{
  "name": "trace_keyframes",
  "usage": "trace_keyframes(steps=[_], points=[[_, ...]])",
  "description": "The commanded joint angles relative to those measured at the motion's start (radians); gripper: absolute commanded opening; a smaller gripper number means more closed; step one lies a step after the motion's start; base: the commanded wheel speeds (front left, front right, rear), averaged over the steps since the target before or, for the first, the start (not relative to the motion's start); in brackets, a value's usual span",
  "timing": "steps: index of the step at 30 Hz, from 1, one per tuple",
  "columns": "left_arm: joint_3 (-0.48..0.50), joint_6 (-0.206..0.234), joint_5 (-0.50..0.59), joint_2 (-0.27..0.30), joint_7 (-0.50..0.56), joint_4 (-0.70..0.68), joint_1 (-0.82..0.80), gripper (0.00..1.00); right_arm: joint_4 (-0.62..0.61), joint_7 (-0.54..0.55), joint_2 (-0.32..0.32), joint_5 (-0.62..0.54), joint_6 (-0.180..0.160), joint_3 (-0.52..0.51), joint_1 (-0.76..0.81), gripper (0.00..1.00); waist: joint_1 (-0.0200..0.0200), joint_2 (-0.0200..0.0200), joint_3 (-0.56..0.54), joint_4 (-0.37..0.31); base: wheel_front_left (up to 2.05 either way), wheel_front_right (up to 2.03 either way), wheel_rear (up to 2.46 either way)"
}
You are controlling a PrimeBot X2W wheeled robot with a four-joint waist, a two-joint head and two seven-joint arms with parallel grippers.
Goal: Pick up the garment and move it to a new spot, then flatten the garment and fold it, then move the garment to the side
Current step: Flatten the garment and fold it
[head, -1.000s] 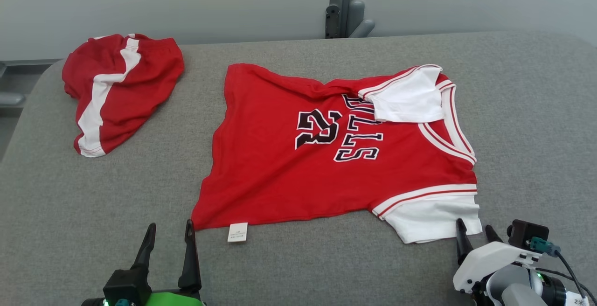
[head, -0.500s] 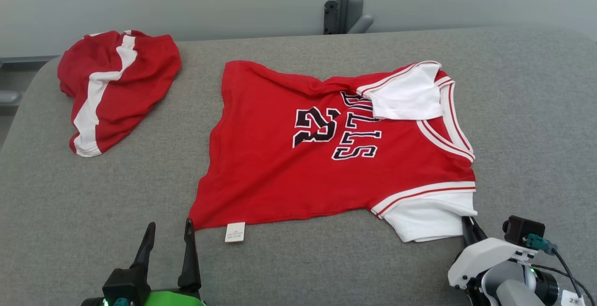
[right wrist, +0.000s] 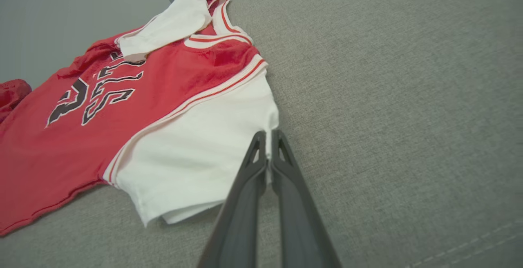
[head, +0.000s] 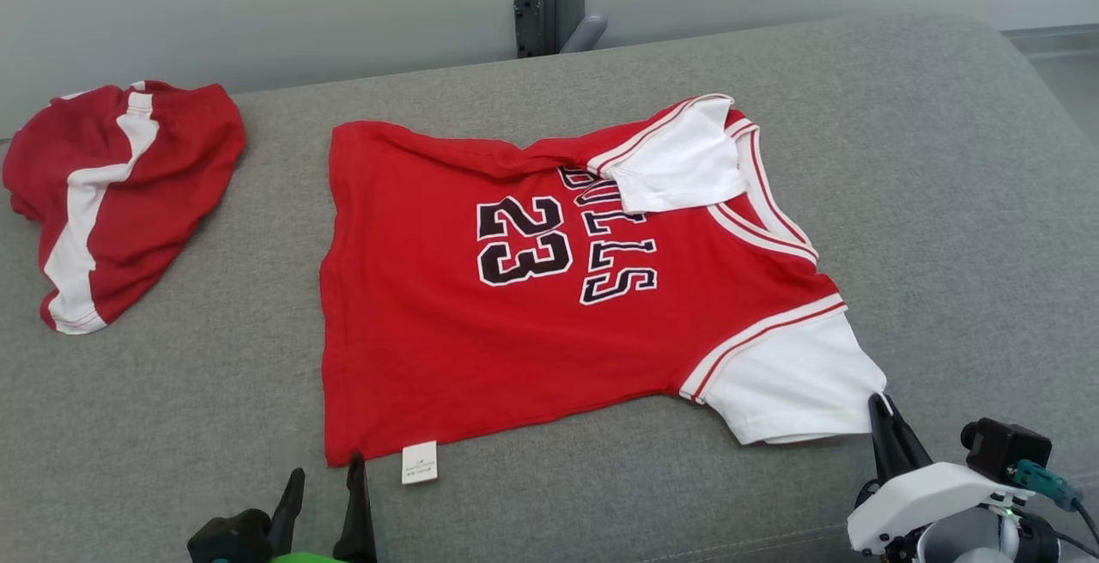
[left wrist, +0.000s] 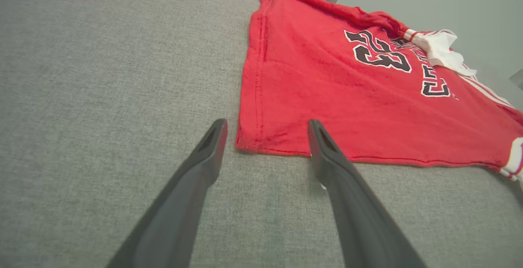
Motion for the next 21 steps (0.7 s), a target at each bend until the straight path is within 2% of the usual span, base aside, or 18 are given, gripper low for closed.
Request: trace_keyframes(steps=[1, 6, 12, 21], points=[[0.003, 0.002, -0.021, 0.0, 0.017, 0.021, 0.001, 1.0, -0.033, 0.01, -0.004, 0.01, -0.001, -0.003, 0.019, 0.0, 0.0, 0.0116, 0.008, -0.017, 0.0, 0.0, 0.0], [0.007, -0.007, -0.123, -0.007, 0.055, 0.111, -0.049, 1.0, -0.11, 0.043, -0.004, 0.018, -0.001, -0.005, 0.046, 0.0, 0.0, 0.0116, 0.013, -0.026, 0.0, 0.0, 0.0], [-0.001, -0.021, -0.191, -0.008, 0.053, 0.215, -0.114, 1.0, -0.154, 0.057, -0.004, 0.021, -0.001, 0.001, 0.059, 0.0, 0.0, 0.0116, 0.017, -0.036, 0.0, 0.0, 0.0], [-0.022, -0.043, -0.228, -0.009, 0.035, 0.341, -0.184, 1.0, -0.177, 0.062, -0.004, 0.02, -0.001, 0.008, 0.051, 0.0, 0.0, 0.0116, 0.033, -0.047, 0.0, 0.0, 0.0]])
